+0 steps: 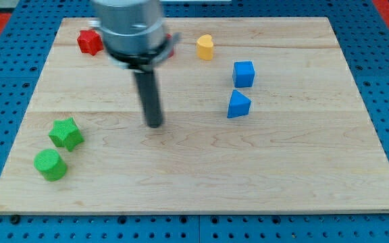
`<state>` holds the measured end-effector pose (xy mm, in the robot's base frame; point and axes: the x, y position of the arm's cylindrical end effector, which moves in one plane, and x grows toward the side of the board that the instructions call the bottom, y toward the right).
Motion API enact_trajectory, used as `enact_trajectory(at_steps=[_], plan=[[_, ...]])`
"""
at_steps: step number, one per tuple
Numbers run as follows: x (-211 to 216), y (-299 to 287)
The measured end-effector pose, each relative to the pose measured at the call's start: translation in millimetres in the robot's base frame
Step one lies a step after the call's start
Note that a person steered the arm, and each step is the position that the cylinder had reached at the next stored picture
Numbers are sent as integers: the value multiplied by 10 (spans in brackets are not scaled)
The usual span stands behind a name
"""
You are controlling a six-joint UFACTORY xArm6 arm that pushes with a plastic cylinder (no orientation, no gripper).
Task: Move the blue triangle above the green star
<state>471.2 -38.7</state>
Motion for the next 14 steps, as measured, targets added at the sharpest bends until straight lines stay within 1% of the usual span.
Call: enact_trajectory(at_steps=[1,2,3,4,5,6,7,8,9,10,11,12,14], plan=[[-187,1001],[-140,1615],[-406,2210],[-795,2238],[-745,1625],[-322,1299],[-114,1050],[-232,872],[-505,490],[-543,156],[-353,125],[-243,-28],[-305,-555]])
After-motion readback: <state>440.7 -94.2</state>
